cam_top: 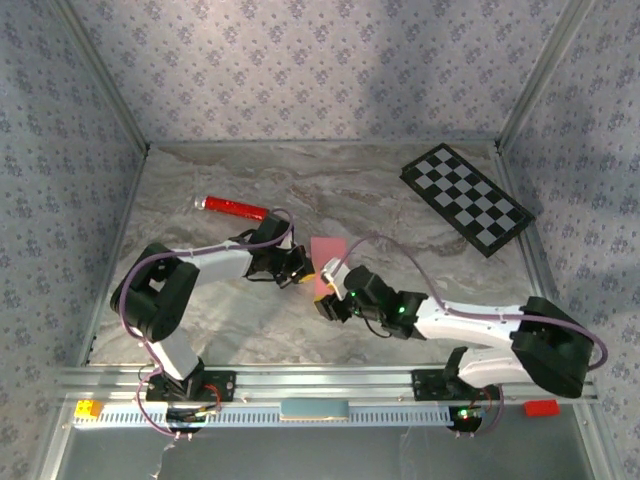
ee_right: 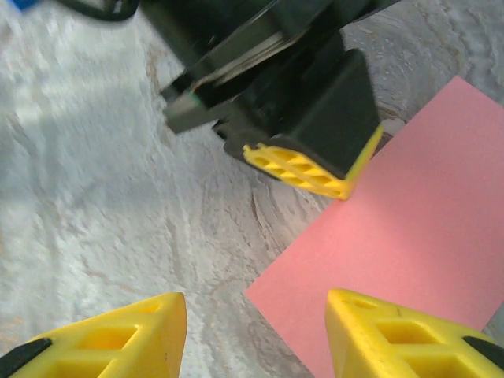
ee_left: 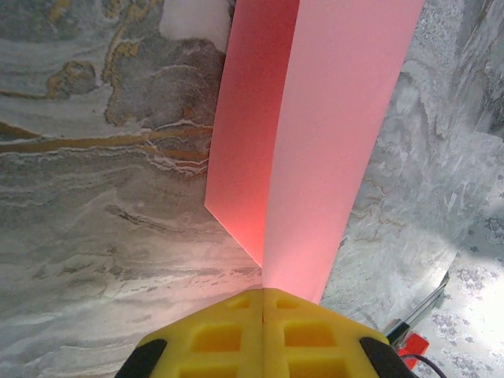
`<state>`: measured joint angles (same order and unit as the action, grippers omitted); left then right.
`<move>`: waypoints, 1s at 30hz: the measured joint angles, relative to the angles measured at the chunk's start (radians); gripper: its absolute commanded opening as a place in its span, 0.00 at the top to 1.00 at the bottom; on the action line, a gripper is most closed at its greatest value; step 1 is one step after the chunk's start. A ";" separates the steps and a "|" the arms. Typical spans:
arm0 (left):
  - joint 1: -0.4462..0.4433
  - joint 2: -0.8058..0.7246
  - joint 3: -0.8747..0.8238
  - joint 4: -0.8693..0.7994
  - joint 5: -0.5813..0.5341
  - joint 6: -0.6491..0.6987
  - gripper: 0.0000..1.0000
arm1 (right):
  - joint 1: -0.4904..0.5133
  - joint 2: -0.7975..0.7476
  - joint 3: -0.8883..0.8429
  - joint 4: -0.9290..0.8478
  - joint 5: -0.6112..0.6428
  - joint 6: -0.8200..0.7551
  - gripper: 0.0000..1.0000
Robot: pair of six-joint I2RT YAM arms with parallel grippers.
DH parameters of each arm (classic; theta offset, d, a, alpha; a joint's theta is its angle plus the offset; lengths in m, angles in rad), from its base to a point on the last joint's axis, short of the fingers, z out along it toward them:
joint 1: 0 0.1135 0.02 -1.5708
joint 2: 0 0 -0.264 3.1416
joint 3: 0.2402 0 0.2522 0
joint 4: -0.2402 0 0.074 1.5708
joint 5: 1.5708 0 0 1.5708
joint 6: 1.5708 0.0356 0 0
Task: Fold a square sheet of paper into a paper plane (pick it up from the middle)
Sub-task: Third fold the triangle at the center of the table.
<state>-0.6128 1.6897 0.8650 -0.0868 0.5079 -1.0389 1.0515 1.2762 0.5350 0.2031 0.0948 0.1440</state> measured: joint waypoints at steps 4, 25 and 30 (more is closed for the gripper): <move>0.003 -0.002 0.000 -0.001 0.001 -0.003 1.00 | 0.091 0.097 0.001 0.056 0.149 -0.104 0.45; 0.004 -0.014 0.000 -0.018 0.001 -0.003 1.00 | 0.184 0.298 0.029 0.163 0.475 -0.230 0.71; 0.005 -0.014 0.000 -0.019 0.001 -0.002 1.00 | 0.184 0.298 0.029 0.167 0.477 -0.232 0.82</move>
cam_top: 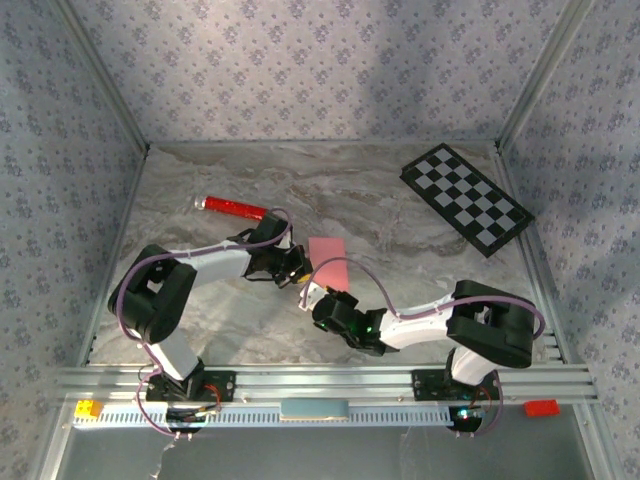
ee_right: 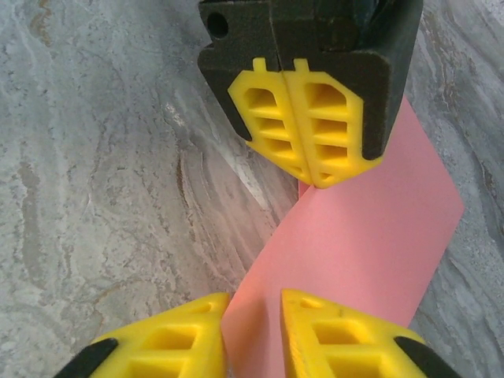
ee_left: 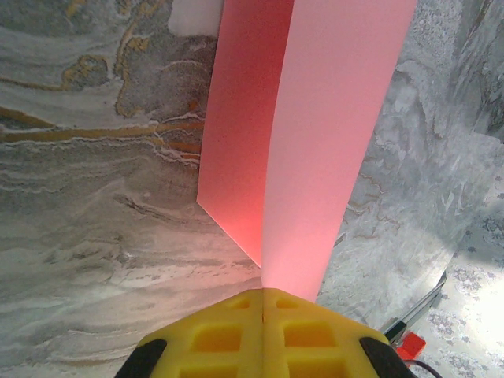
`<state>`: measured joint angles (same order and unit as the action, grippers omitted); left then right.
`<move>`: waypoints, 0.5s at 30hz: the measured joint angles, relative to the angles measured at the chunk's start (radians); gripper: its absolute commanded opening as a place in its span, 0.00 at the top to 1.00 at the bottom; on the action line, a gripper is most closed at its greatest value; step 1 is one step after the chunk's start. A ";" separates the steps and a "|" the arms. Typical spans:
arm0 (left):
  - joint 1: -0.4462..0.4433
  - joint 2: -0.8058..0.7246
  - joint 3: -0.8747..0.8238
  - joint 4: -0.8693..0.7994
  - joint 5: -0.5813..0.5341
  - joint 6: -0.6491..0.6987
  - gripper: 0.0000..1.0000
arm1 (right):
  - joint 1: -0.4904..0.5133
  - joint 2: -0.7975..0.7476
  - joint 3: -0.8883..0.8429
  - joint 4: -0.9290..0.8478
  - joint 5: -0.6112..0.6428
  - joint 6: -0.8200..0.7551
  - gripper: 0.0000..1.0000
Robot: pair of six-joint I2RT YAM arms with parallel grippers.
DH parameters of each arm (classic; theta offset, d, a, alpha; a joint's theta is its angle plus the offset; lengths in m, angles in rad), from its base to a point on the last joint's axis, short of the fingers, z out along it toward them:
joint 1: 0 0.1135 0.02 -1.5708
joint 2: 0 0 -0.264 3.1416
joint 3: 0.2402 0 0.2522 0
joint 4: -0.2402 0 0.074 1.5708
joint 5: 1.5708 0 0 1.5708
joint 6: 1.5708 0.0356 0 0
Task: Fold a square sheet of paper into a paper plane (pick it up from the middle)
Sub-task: Third fold the triangle at the center of the table.
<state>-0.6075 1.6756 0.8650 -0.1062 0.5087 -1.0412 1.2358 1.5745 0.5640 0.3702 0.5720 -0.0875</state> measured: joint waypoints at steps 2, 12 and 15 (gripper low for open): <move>0.001 0.000 0.000 -0.003 0.000 0.000 1.00 | 0.000 0.000 0.000 0.000 0.001 0.001 0.87; 0.008 -0.005 0.000 -0.022 -0.001 0.004 0.81 | -0.003 0.000 0.000 -0.002 -0.001 0.010 0.98; 0.012 -0.027 0.006 -0.058 -0.017 0.020 0.58 | -0.011 -0.006 0.000 -0.010 -0.012 0.021 0.98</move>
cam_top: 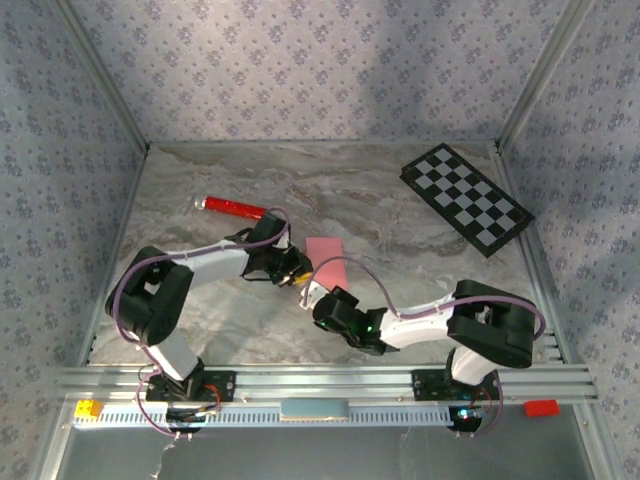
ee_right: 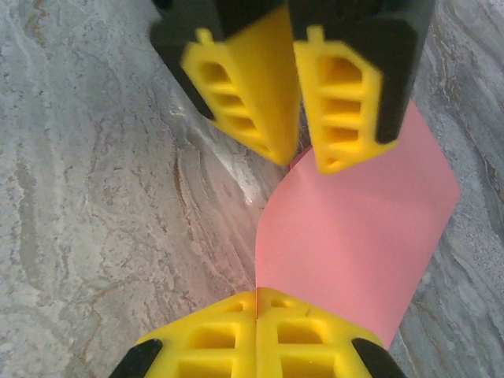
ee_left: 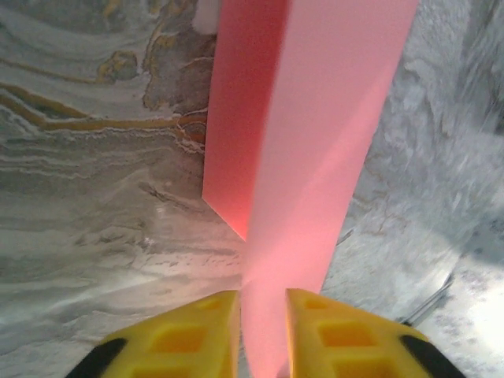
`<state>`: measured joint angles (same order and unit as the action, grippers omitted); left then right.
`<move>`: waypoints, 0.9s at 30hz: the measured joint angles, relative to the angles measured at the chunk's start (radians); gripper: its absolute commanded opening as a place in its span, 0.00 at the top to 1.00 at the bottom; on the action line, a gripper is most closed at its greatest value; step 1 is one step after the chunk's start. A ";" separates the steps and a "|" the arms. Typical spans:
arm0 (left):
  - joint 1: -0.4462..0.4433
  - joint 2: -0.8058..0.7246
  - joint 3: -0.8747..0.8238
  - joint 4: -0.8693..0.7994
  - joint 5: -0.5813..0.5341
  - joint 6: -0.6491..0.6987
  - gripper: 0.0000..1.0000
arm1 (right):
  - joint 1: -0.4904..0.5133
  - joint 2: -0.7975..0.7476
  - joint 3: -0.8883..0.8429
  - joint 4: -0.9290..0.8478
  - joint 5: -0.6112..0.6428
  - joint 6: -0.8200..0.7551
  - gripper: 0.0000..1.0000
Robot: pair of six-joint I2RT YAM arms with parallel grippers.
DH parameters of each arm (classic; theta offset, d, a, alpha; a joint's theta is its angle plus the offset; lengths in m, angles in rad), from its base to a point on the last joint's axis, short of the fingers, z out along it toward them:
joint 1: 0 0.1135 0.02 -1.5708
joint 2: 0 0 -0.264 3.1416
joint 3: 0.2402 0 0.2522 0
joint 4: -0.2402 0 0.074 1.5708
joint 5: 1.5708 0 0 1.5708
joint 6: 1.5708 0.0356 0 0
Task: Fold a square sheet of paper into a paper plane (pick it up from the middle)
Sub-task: Third fold the triangle at the center of the table.
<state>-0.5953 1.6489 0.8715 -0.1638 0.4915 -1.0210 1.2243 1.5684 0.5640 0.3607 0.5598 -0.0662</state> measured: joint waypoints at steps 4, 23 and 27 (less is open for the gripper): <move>0.016 -0.055 0.013 -0.058 -0.048 0.030 0.51 | -0.035 -0.032 0.001 -0.027 -0.072 0.043 0.98; 0.093 -0.142 0.060 -0.140 -0.095 0.133 0.76 | -0.354 -0.081 0.066 -0.135 -0.892 0.372 0.99; 0.095 -0.115 0.097 -0.134 -0.073 0.150 0.80 | -0.357 -0.062 0.066 -0.133 -0.985 0.393 0.99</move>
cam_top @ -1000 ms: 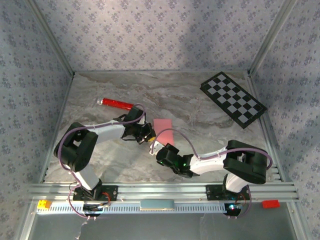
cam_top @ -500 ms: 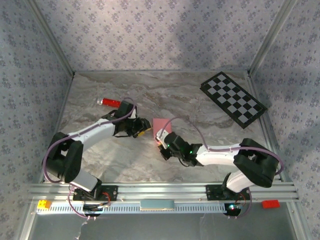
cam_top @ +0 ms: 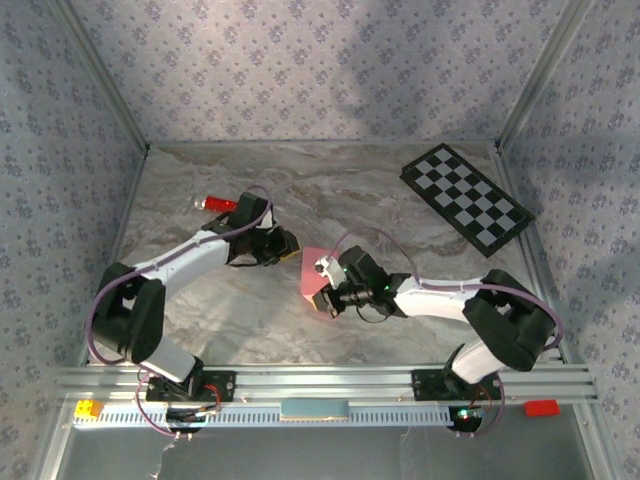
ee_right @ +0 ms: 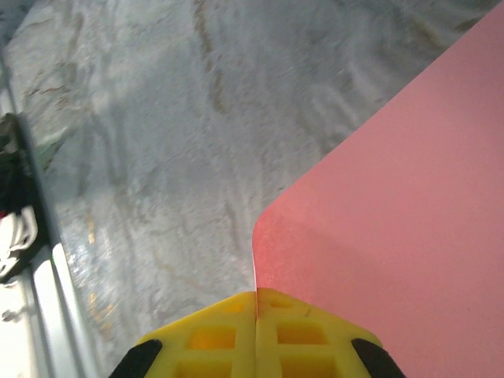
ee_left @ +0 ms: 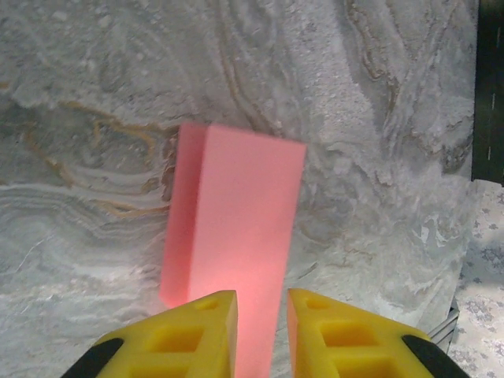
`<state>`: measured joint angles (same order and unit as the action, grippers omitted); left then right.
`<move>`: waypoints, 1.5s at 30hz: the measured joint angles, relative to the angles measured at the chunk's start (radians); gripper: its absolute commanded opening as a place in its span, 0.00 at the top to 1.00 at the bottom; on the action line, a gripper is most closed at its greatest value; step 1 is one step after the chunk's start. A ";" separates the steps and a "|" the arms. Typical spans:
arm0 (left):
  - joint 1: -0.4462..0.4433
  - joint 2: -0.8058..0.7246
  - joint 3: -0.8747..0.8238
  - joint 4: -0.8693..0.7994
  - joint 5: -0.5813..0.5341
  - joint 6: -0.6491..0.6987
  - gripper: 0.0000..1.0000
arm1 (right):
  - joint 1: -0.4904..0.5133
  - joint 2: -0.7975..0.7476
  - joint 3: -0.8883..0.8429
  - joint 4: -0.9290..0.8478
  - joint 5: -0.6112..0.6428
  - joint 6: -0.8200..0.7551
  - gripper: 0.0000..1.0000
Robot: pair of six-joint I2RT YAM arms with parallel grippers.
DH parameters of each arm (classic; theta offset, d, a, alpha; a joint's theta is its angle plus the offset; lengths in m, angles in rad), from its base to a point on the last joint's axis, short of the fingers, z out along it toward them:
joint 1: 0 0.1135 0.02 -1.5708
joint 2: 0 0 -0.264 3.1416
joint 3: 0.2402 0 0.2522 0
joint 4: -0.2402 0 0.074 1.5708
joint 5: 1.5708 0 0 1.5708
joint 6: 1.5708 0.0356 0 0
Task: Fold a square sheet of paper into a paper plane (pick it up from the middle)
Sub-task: Third fold the triangle at the center of the table.
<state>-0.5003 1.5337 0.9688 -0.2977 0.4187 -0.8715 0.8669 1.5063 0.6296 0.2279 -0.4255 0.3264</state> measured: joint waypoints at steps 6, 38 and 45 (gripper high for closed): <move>-0.002 0.116 0.056 0.019 0.060 0.017 0.85 | -0.001 0.015 0.000 0.008 -0.080 0.008 0.99; -0.082 0.416 0.181 0.014 0.098 0.124 0.95 | -0.068 0.070 0.000 -0.033 -0.040 0.060 0.99; -0.082 0.416 0.180 0.017 0.098 0.124 0.95 | -0.092 0.070 0.014 -0.057 -0.003 0.066 0.99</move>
<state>-0.5827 1.9495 1.1492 -0.2810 0.5167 -0.7479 0.7750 1.5764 0.6441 0.1707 -0.4290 0.3927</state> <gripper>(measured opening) 0.056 0.052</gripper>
